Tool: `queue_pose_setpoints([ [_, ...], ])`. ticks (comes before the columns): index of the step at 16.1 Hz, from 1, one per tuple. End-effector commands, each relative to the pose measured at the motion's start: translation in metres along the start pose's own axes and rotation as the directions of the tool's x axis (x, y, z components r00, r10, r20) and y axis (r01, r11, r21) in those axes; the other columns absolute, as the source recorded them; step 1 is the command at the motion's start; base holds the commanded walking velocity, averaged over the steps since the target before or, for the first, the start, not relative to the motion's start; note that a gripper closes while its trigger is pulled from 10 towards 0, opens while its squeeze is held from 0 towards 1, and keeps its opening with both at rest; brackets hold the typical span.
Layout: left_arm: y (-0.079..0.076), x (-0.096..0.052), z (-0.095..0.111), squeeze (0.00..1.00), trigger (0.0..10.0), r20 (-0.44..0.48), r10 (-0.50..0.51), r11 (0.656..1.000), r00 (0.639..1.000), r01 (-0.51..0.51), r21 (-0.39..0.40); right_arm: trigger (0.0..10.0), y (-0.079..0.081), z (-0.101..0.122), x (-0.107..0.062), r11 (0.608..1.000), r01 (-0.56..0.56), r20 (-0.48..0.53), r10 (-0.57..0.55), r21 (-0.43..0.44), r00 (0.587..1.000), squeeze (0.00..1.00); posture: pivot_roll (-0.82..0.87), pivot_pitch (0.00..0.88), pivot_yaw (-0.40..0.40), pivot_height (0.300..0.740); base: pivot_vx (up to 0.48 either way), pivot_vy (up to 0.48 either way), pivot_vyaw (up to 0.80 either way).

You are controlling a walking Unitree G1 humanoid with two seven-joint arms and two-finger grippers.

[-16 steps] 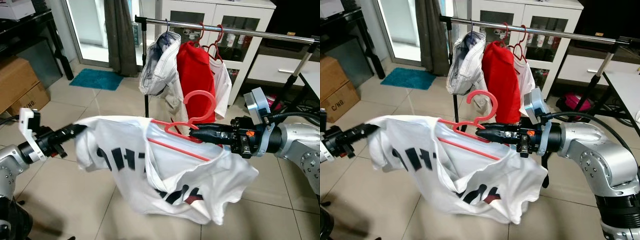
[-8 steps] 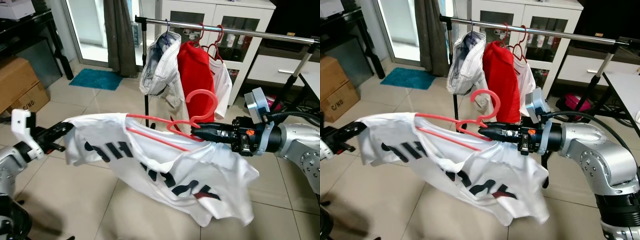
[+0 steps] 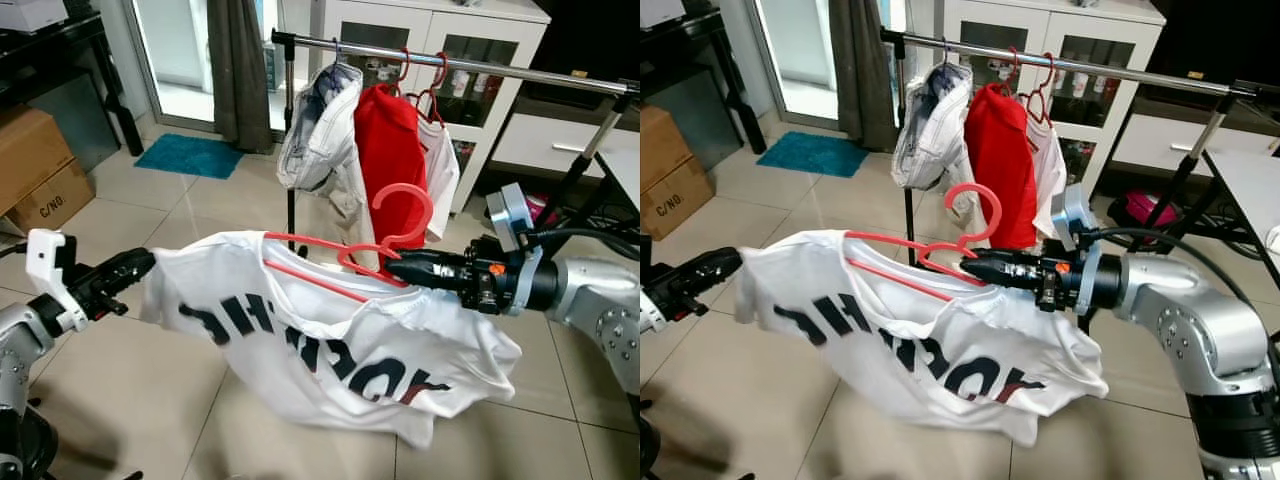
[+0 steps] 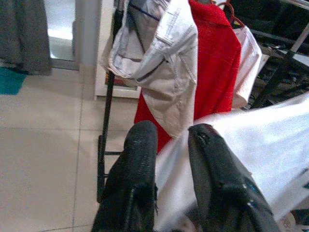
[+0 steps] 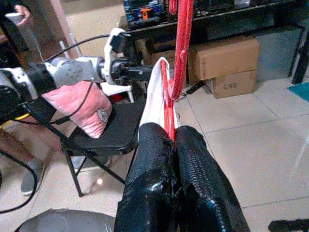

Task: Hang hanger

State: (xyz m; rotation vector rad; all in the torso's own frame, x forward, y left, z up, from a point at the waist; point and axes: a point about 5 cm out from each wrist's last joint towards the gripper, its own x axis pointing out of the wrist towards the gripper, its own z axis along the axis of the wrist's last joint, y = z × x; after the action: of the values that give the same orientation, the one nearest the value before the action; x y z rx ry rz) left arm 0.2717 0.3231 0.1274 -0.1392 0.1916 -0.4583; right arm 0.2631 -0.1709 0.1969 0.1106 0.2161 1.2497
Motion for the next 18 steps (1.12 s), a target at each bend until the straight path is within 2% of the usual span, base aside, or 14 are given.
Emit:
queue_pose_setpoints([
  [1, -0.003, 0.002, 0.008, 1.0, 10.0, 0.04, 0.004, 1.0, 0.999, -0.005, 0.025, 10.0, 0.001, 0.007, -0.003, 0.999, 0.029, 0.044, -0.028, -0.016, 0.999, 0.0, -0.08, 0.0, -0.007, 0.74, 0.0, 0.0, 0.0],
  [3, -0.007, 0.006, 0.012, 1.0, 10.0, 0.067, -0.004, 0.999, 0.998, 0.002, 0.035, 10.0, 0.002, 0.007, -0.002, 0.999, 0.049, 0.081, -0.048, -0.016, 0.996, 0.0, -0.08, 0.0, -0.018, 0.74, 0.0, 0.0, 0.0],
  [4, -0.007, 0.007, 0.012, 1.0, 10.0, 0.079, 0.005, 0.999, 0.997, -0.009, 0.047, 10.0, 0.002, 0.004, -0.002, 0.998, 0.061, 0.082, -0.061, -0.005, 0.995, 0.0, -0.08, 0.0, -0.019, 0.74, 0.0, 0.0, 0.0],
  [7, -0.018, 0.014, 0.012, 1.0, 10.0, 0.104, -0.052, 0.998, 0.993, 0.049, 0.034, 10.0, 0.007, -0.006, -0.005, 0.998, 0.059, 0.053, -0.06, 0.014, 0.997, 0.0, -0.09, 0.0, -0.001, 0.74, 0.0, 0.0, 0.0],
  [9, -0.034, 0.026, 0.02, 1.0, 10.0, 0.207, -0.072, 0.997, 0.976, 0.078, -0.024, 10.0, 0.009, -0.012, -0.008, 0.994, 0.106, 0.071, -0.107, 0.016, 0.992, 0.0, -0.09, 0.0, 0.008, 0.74, 0.0, 0.0, 0.0],
  [11, -0.045, 0.035, 0.026, 1.0, 10.0, 0.267, -0.074, 0.995, 0.961, 0.09, -0.046, 10.0, 0.008, -0.017, -0.008, 0.978, 0.206, 0.094, -0.207, 0.02, 0.974, 0.0, -0.1, 0.0, 0.005, 0.74, 0.0, 0.0, 0.0],
  [13, -0.059, 0.046, 0.032, 1.0, 10.0, 0.308, -0.04, 0.998, 0.951, 0.052, -0.031, 10.0, 0.003, -0.021, -0.008, 0.938, 0.346, 0.12, -0.346, 0.026, 0.93, 0.0, -0.1, 0.0, 0.006, 0.74, 0.0, 0.0, 0.0],
  [14, -0.063, 0.049, 0.033, 1.0, 10.0, 0.306, -0.017, 0.998, 0.952, 0.033, -0.047, 10.0, 0.003, -0.023, -0.008, 0.927, 0.373, 0.123, -0.374, 0.032, 0.919, 0.0, -0.1, 0.0, 0.008, 0.74, 0.0, 0.0, 0.0],
  [15, -0.076, 0.057, 0.029, 1.0, 10.0, 0.206, 0.016, 0.999, 0.978, -0.026, 0.048, 10.0, 0.0, -0.028, -0.006, 0.894, 0.443, 0.125, -0.448, 0.07, 0.885, 0.0, -0.11, 0.0, 0.002, 0.74, 0.0, 0.0, 0.0],
  [16, -0.078, 0.057, 0.028, 1.0, 10.0, 0.19, 0.013, 0.997, 0.982, -0.027, 0.07, 10.0, 0.0, -0.028, -0.006, 0.885, 0.46, 0.127, -0.466, 0.072, 0.876, 0.0, -0.11, 0.0, 0.002, 0.74, 0.0, 0.0, 0.0],
  [17, -0.09, 0.062, 0.029, 0.81, 10.0, 0.19, 0.007, 0.995, 0.982, -0.027, 0.1, 10.0, -0.004, -0.03, -0.004, 0.849, 0.523, 0.128, -0.528, 0.069, 0.84, 0.0, -0.11, 0.016, -0.012, 0.74, 0.0, 0.0, 0.0],
  [18, -0.11, 0.071, 0.025, 0.39, 10.0, 0.182, -0.009, 0.988, 0.983, -0.02, 0.155, 10.0, -0.008, -0.038, -0.003, 0.797, 0.599, 0.12, -0.603, 0.07, 0.788, 0.0, -0.1, 0.022, -0.02, 0.74, 0.0, 0.0, 0.0],
])
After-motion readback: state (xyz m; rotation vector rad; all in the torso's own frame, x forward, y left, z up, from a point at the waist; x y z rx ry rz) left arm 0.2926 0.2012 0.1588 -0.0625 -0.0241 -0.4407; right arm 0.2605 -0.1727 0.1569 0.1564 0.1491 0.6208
